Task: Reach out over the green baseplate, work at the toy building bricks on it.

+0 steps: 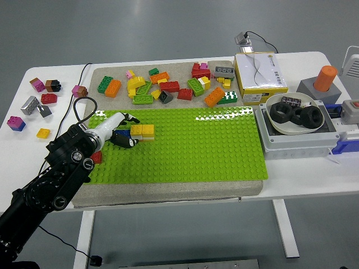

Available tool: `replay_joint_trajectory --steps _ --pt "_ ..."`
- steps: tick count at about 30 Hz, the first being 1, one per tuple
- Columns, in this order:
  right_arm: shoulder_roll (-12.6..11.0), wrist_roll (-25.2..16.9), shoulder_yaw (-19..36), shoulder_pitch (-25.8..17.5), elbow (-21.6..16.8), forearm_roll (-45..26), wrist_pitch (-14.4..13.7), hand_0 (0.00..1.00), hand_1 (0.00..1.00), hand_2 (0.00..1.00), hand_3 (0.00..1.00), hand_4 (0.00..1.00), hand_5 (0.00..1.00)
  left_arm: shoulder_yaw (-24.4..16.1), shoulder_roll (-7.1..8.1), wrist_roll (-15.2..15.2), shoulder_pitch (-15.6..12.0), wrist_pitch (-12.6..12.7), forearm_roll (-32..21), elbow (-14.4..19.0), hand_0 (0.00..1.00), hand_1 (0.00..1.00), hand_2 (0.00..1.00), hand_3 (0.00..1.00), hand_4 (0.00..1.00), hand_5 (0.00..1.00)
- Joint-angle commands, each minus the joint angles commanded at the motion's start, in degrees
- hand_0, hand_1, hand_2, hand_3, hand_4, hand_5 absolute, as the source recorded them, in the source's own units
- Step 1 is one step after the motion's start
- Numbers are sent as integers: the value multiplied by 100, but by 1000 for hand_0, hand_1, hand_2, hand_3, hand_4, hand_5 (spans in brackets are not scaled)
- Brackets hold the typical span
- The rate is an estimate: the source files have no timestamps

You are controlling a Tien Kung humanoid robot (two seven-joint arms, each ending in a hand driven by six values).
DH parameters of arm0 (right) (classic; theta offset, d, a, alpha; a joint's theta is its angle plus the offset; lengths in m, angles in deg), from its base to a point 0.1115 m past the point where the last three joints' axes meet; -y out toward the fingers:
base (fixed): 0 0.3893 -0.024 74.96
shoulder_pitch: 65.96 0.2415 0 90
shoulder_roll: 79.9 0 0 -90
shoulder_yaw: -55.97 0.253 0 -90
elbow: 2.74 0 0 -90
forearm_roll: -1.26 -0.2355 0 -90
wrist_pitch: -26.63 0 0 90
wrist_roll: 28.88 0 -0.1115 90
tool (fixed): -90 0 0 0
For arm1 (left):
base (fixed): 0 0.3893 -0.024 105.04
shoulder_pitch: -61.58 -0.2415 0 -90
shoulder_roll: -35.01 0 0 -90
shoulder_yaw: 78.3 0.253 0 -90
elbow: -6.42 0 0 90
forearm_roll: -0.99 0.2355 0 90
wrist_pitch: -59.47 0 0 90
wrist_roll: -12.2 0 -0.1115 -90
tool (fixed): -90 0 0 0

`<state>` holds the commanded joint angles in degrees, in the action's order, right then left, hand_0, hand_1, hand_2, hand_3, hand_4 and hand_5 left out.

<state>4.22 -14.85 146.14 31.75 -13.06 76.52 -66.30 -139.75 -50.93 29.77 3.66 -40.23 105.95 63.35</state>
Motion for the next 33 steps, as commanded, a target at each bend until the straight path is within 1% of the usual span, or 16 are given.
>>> replay_joint_trajectory --steps 4,5,8,10,11,16,17,19,22,23,25,28,29,31,32,33 --pt "-2 -3 3 -5 0 -3 -1 585 578 637 648 647 760 -53 -1 31 -48 26 134 142 998 935 936 857 804 2" --pt "-2 -3 5 -7 0 -4 -2 590 575 637 648 649 761 -64 -1 38 -62 34 175 188 998 939 938 860 898 2" --pt "0 -7 13 -11 0 -2 -5 590 575 637 648 649 761 -136 4 68 -138 67 376 431 998 939 938 860 898 2" --pt "3 -8 20 -18 0 1 -6 590 575 637 648 649 761 -213 21 102 -229 94 491 645 998 939 938 860 898 2" --pt "5 -9 24 -22 0 3 -8 591 577 637 647 649 763 -251 29 123 -279 105 518 751 998 934 927 822 951 84" --pt "16 -7 51 -59 0 24 -33 591 577 637 647 649 763 -462 46 157 -651 256 678 1368 998 934 927 822 951 84" --pt "18 -9 54 -65 0 31 -36 592 577 638 648 646 773 -483 57 110 -745 345 710 1487 998 919 890 714 909 125" --pt "21 -17 47 -82 0 30 -40 592 577 638 648 646 773 -497 109 -81 -1001 610 770 1788 998 919 890 714 909 125" --pt "16 -19 34 -114 0 4 -45 592 577 638 648 646 773 -442 180 -365 -1293 968 847 2106 998 919 890 714 909 125" --pt "11 -18 28 -131 0 -9 -46 591 578 637 647 649 774 -400 207 -516 -1439 1139 890 2249 991 904 859 589 817 163" --pt "0 -14 16 -157 0 -37 -46 591 578 637 647 649 774 -291 223 -806 -1700 1507 1054 2421 991 904 859 589 817 163" --pt "-8 -14 18 -173 0 -35 -46 591 578 637 647 649 774 -156 183 -1206 -2059 2000 1382 2398 991 904 859 589 817 163" --pt "-9 -15 21 -172 0 -24 -44 591 577 637 646 659 754 -131 157 -1310 -2144 2145 1484 2359 998 924 875 574 796 302" --pt "-9 -17 24 -173 0 -12 -41 591 577 637 646 659 754 -90 106 -1468 -2267 2445 1672 2281 998 924 875 574 796 302" --pt "-8 -16 21 -174 0 -16 -40 591 577 637 646 659 754 -62 69 -1512 -2321 2630 1792 2222 998 924 875 574 796 302" --pt "-7 -15 18 -175 0 -20 -40 591 577 637 646 659 754 -46 51 -1526 -2345 2738 1852 2192 998 924 875 574 796 302"
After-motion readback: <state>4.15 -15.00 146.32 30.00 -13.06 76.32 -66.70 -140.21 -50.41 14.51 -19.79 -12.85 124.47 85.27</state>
